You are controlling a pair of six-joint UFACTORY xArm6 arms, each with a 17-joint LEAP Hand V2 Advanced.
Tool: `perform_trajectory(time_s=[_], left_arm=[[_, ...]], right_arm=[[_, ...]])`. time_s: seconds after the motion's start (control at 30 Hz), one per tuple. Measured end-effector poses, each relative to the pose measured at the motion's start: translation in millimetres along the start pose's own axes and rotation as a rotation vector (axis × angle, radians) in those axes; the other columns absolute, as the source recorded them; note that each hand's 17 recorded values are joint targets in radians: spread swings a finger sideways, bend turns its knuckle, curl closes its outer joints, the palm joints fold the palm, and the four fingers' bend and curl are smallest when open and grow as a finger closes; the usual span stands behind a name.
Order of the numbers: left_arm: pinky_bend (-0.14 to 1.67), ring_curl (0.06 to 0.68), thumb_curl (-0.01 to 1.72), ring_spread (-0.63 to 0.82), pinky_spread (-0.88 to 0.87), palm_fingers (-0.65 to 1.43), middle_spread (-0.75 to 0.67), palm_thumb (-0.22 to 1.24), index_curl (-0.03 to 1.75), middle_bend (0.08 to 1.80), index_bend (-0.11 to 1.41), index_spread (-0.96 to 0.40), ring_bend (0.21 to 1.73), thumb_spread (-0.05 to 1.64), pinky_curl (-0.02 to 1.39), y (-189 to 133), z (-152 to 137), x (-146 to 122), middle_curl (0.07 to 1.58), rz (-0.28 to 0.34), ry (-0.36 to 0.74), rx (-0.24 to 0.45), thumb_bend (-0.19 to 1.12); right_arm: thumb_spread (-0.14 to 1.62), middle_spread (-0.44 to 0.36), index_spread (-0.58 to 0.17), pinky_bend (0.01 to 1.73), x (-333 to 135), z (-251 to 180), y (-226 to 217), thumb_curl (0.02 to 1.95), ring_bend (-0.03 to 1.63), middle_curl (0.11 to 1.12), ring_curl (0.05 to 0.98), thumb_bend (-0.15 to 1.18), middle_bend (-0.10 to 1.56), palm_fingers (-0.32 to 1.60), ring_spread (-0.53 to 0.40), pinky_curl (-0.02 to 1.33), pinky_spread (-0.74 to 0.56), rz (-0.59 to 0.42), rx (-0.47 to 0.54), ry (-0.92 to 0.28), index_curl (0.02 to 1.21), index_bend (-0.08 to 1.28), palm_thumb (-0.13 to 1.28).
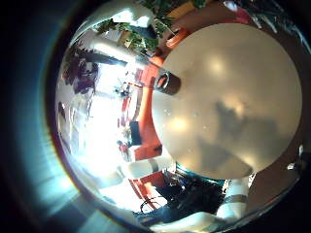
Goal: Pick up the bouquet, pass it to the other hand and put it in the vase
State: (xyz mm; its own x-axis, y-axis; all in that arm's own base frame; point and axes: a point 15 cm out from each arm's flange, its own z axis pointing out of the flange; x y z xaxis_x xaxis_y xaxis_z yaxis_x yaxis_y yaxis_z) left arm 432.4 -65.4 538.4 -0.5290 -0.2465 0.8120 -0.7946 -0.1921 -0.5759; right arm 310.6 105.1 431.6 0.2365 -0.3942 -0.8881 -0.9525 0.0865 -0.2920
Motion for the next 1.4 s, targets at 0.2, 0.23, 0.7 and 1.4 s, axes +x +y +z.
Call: perform_trajectory(time_s=[0.2, 0.23, 0.7, 1.4], left_arm=[[1.18, 0.535, 0.90, -0.40, -0.59, 1.07, -0.57, 1.06, 1.39, 1.05, 0.50, -0.77, 1.52, 1.15, 0.95, 9, 10, -24, 1.05, -0.032, 0.006, -0.004, 0.10], [1.18, 0.535, 0.90, -0.40, -0.59, 1.07, -0.57, 1.06, 1.39, 1.05, 0.50, -0.77, 1.52, 1.15, 0.95, 9, 10, -27, 1.05, -0.034, 0.005, -0.002, 0.09], [1.15, 0.534, 0.92, -0.40, -0.61, 1.08, -0.58, 1.06, 1.42, 1.03, 0.47, -0.77, 1.51, 1.16, 0.97, 21, 27, -69, 1.06, -0.083, -0.003, 0.002, 0.07], [0.40, 0.324, 0.61, 0.15, 0.02, -0.48, -0.06, 0.31, 1.25, 0.42, 0.06, -0.50, 0.90, 0.96, 0.73, 73, 28, -105, 0.84, -0.215, -0.048, -0.093, -0.14]], right_arm=[[0.95, -0.061, -0.407, 0.69, 0, 0, 1, 0.55, 0.66, 0.34, 0.231, -0.02, 0.31, 0.27, 0.067, 0.41, 0.47, -0.003, -0.001, 0.003, 0.36, 0.19, 0.77], [0.95, -0.060, -0.407, 0.68, 0, 0, 1, 0.55, 0.66, 0.35, 0.229, -0.02, 0.30, 0.28, 0.067, 0.40, 0.47, -0.003, -0.002, 0.003, 0.36, 0.19, 0.78], [0.95, -0.087, -0.404, 0.64, 1, 0, 1, 0.55, 0.64, 0.35, 0.206, -0.02, 0.28, 0.33, 0.054, 0.34, 0.48, -0.002, -0.003, 0.003, 0.35, 0.18, 0.78], [0.95, -0.102, -0.401, 0.59, 0, 0, 1, 0.55, 0.60, 0.35, 0.175, -0.02, 0.27, 0.44, 0.017, 0.26, 0.48, -0.012, -0.002, 0.004, 0.38, 0.20, 0.79]])
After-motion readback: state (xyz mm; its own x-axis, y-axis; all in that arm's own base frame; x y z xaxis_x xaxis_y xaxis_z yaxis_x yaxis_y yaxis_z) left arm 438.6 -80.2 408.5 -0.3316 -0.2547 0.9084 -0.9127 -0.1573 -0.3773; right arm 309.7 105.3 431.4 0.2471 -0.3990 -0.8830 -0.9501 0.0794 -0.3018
